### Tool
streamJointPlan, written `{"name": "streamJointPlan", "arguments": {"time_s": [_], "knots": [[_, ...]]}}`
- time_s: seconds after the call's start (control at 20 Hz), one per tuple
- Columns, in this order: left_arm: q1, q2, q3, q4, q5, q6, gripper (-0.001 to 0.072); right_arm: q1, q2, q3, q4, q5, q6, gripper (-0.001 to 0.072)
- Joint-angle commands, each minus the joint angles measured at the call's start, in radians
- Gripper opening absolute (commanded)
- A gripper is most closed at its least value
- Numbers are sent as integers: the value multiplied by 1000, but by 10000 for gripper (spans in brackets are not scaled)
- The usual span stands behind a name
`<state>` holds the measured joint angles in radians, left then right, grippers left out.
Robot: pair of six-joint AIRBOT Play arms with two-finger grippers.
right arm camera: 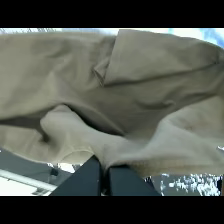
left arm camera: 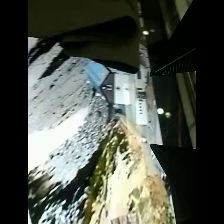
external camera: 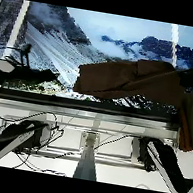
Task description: Fold the clothes and pants, and hang the long-sleeved shirts on hangers.
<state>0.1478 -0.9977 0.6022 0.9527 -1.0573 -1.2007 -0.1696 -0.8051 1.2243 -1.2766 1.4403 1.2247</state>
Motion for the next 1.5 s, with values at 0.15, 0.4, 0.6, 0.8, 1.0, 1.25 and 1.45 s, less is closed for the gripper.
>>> {"name": "streamJointPlan", "arguments": {"time_s": [0.15, 0.4, 0.6, 0.8, 1.0, 1.25, 1.45], "knots": [[-209, -245, -8, -221, 108, 330, 484, -1, -21, -41, -17, 8, 6, 17], [-241, -358, -8, -277, 179, 330, 468, -1, -21, -41, -17, 7, 5, 17], [-254, -378, -7, -294, 183, 358, 145, -1, -21, -41, -16, 8, 5, 17], [-241, -375, 57, -333, 93, 414, 19, -1, -20, -41, -16, -6, 5, 17], [-122, -318, 361, -334, -132, 409, 17, -1, -19, -37, -42, -231, 5, 17], [77, -144, 780, -371, -116, 352, 18, 0, -16, 66, 22, -528, 61, 17], [179, 34, 870, -520, 44, 352, 18, 0, -13, 248, 217, -551, 56, 16]]}}
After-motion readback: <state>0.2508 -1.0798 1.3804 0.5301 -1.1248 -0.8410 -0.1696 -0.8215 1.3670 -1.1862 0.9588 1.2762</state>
